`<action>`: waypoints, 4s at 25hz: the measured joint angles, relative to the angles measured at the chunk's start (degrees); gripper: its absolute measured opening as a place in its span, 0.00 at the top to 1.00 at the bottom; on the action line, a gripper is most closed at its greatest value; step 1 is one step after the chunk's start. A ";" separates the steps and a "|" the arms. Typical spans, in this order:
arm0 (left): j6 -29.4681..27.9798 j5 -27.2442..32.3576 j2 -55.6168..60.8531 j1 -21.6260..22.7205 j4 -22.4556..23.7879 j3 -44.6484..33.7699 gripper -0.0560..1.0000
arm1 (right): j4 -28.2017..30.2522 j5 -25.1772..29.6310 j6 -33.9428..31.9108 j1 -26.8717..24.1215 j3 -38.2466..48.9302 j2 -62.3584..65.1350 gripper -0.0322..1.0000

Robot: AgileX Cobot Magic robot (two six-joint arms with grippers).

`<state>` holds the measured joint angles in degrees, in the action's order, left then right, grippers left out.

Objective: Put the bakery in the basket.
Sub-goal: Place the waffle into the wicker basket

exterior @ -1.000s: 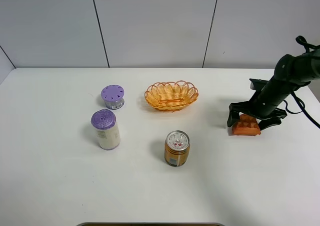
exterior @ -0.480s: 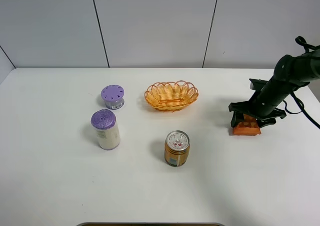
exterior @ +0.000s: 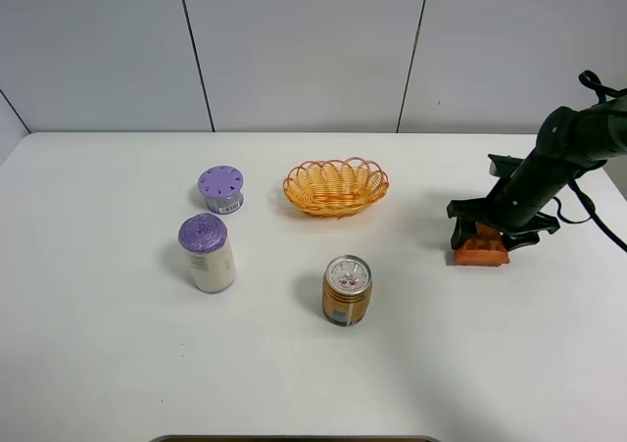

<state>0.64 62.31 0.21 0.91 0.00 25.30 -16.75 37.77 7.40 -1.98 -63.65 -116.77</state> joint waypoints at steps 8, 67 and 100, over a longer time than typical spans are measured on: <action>0.00 0.00 0.00 0.00 0.00 0.00 0.01 | -1.06 1.69 0.00 0.00 0.00 0.00 0.31; 0.00 0.00 0.00 0.00 0.00 0.00 0.01 | -1.65 8.22 -9.56 20.15 -33.68 -6.53 0.31; 0.00 0.00 0.00 0.00 0.00 0.00 0.01 | -4.17 6.31 -7.40 24.20 -33.79 -11.45 0.19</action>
<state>0.64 62.31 0.21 0.91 0.00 25.30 -20.91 44.08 0.00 22.21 -97.44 -128.22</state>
